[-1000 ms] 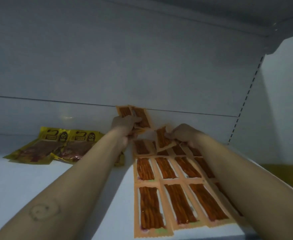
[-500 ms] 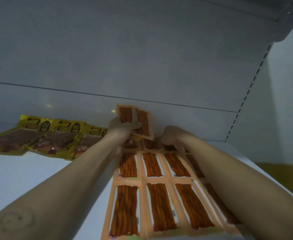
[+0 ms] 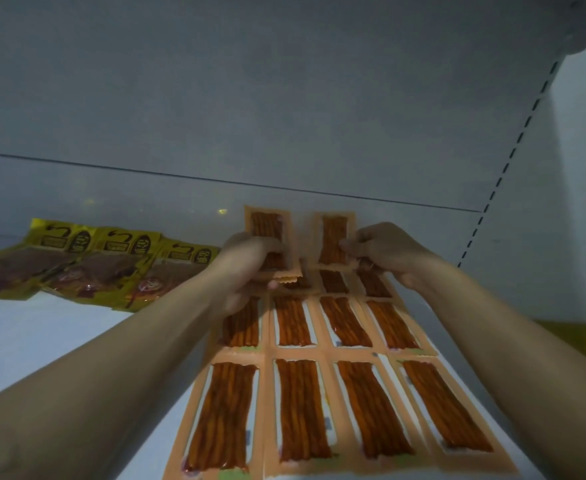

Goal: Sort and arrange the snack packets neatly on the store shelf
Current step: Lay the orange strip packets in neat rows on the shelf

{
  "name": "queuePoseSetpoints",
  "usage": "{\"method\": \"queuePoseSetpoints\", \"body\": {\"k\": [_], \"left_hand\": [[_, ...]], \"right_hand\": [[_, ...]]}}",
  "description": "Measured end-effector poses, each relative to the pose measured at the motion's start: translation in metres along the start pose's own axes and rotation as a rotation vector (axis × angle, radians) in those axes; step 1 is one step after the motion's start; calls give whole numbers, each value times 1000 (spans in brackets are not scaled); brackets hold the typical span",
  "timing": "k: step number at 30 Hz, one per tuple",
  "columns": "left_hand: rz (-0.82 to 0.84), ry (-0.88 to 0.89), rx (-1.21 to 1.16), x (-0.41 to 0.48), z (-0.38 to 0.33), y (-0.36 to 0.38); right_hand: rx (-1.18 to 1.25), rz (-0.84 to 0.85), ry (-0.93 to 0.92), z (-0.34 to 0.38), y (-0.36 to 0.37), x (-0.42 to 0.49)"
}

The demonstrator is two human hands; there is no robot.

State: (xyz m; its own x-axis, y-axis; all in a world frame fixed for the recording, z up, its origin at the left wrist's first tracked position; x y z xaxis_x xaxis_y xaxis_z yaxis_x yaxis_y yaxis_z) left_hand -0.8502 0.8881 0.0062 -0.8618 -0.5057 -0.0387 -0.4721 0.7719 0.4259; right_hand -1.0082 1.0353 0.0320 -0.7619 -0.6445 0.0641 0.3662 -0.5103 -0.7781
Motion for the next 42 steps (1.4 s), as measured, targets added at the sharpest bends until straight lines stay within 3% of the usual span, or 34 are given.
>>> {"method": "queuePoseSetpoints", "body": {"k": [4, 13, 16, 19, 22, 26, 31, 33, 38, 42], "left_hand": [[0, -19, 15, 3, 1, -3], [14, 9, 82, 10, 3, -6], [19, 32, 77, 6, 4, -3], [17, 65, 96, 2, 6, -1], [44, 91, 128, 0, 5, 2], [119, 95, 174, -8, 10, 12], [167, -70, 75, -10, 15, 16], [142, -98, 35, -9, 15, 15], [107, -94, 66, -7, 16, 12], [113, -71, 93, -6, 15, 11]], "right_hand": [[-119, 72, 88, -28, 6, 6], [-552, 2, 120, -34, 19, 16], [-680, -90, 128, -29, 18, 13], [-396, -207, 25, -15, 9, 3], [23, -61, -72, 5, 4, -16], [127, 117, -151, 15, 17, -34], [277, -42, -77, -6, -4, -19], [198, -94, 14, -27, -19, -12], [-111, 8, 187, -69, -22, -2], [-309, -184, 202, -73, -16, 6]]}}
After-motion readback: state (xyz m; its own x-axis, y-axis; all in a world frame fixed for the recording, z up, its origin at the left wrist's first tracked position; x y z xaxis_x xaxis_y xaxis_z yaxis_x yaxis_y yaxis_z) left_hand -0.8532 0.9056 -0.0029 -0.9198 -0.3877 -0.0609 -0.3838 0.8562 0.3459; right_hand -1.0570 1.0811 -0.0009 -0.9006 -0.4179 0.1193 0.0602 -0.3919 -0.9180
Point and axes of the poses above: each hand's wrist, its own x-axis towards the middle knuckle, its own y-axis out of the palm, z = x × y, the point moved 3 cm from there along x, towards the middle knuckle, and after that the axes turned 14 degrees about -x, right-handed, at the moved point
